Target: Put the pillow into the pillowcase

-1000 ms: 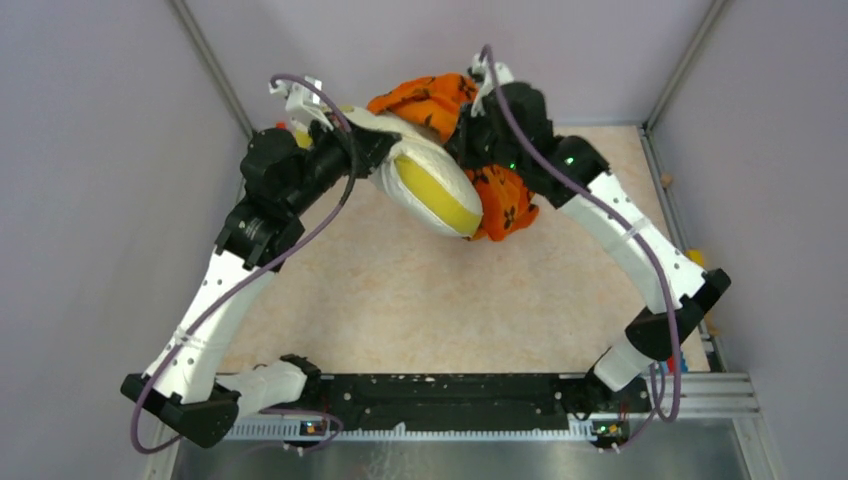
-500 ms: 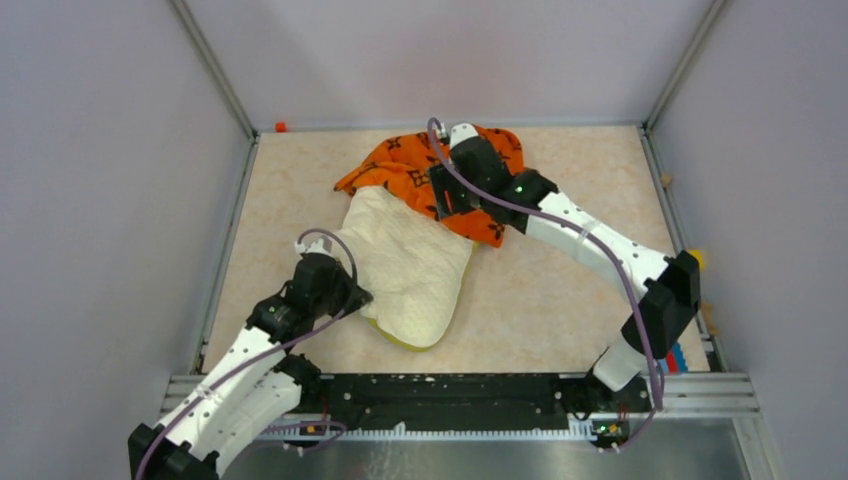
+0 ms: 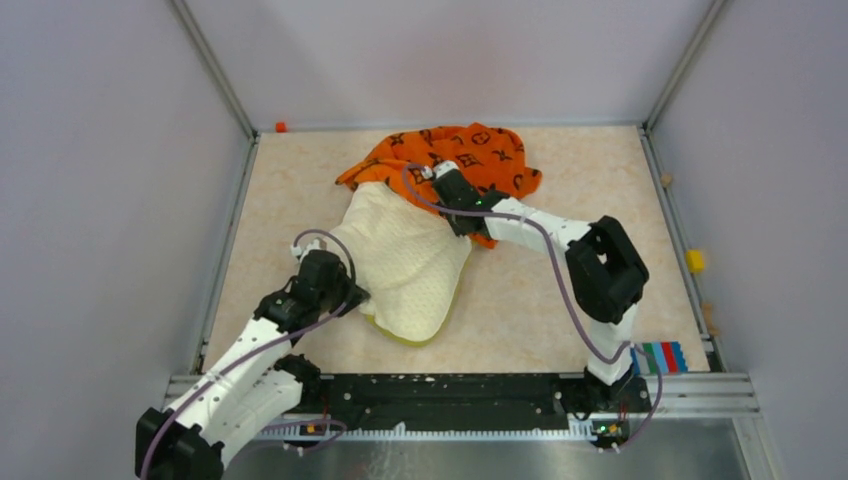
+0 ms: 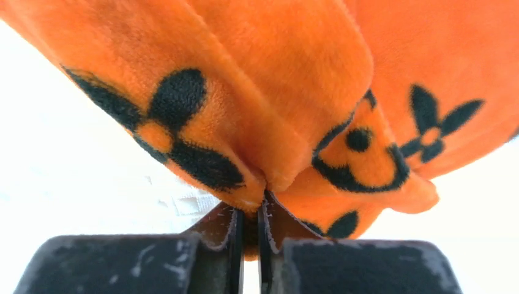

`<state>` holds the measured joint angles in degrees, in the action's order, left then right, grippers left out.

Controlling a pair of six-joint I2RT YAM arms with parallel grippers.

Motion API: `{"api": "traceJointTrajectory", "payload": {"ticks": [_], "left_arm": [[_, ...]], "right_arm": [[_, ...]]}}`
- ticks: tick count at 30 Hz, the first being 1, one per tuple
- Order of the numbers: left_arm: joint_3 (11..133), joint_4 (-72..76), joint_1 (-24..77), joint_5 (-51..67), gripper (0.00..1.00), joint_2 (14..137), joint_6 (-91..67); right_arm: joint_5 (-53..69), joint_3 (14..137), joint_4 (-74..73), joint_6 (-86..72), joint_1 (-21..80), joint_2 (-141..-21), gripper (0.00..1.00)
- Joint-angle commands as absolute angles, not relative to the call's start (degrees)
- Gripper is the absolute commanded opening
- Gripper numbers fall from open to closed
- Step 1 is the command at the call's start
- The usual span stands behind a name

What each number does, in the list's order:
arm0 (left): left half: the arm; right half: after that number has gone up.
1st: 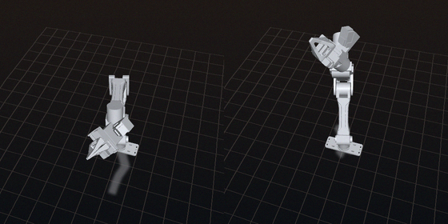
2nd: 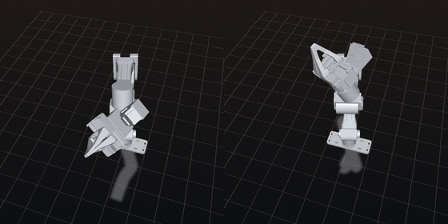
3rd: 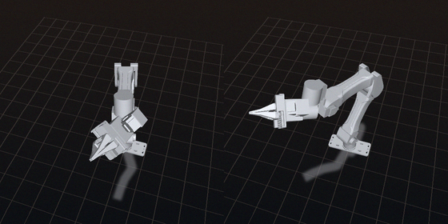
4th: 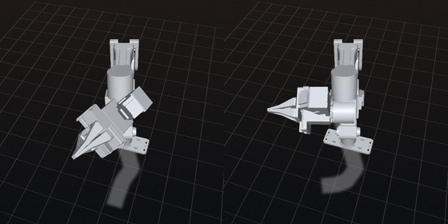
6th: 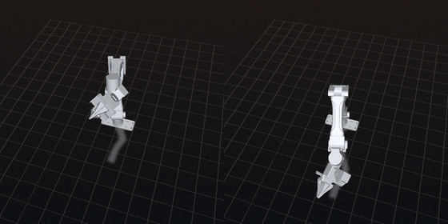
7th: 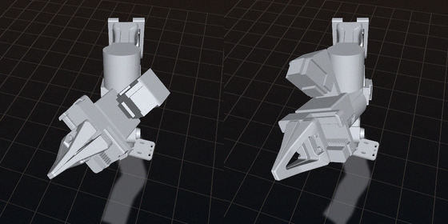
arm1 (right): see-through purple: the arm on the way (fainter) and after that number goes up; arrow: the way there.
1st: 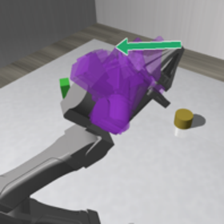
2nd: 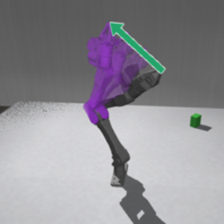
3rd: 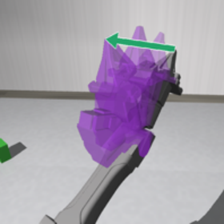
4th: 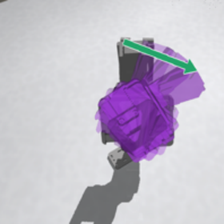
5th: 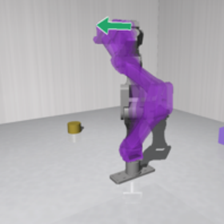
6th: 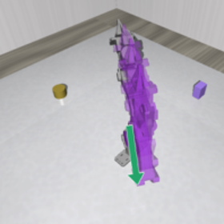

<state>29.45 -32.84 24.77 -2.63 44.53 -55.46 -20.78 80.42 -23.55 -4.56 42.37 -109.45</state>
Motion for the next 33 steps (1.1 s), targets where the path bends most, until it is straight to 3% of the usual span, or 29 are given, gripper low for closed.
{"api": "traceJointTrajectory", "payload": {"ticks": [1, 6, 13, 19, 20, 23, 24, 33], "left_arm": [[27.01, -28.20, 24.17, -2.83, 0.00, 45.86, -55.65], [27.01, -24.24, 24.24, 2.37, 0.00, 49.86, -54.89], [33.67, -28.16, 24.14, -4.47, 0.00, 48.10, -51.77], [33.80, -29.24, 24.17, -4.36, 0.00, 47.05, -51.22], [32.91, -29.00, 24.16, -4.19, 0.00, 47.16, -51.48], [30.54, -28.47, 24.16, -2.37, 0.00, 47.46, -52.89], [29.60, -28.10, 24.16, -1.54, 0.00, 47.61, -53.50], [25.27, -27.60, 24.08, -0.69, 0.00, 47.16, -56.95]], "right_arm": [[-31.63, 92.66, -29.04, -7.08, 46.34, -105.69, 0.00], [-28.28, 104.53, -41.60, -17.72, 60.16, -104.99, 0.00], [-16.44, 83.60, -33.91, -24.43, 60.61, -103.37, 0.00], [-15.68, 78.07, -34.99, -21.33, 61.12, -95.92, 0.00], [-18.07, 79.64, -36.87, -20.68, 61.02, -95.33, 0.09], [-21.24, 86.80, -36.52, -14.89, 60.11, -94.87, 0.52], [-21.11, 90.30, -35.36, -13.33, 59.40, -95.66, 0.58], [-20.19, 121.58, -27.71, 3.93, 54.59, -122.89, 0.66]]}}
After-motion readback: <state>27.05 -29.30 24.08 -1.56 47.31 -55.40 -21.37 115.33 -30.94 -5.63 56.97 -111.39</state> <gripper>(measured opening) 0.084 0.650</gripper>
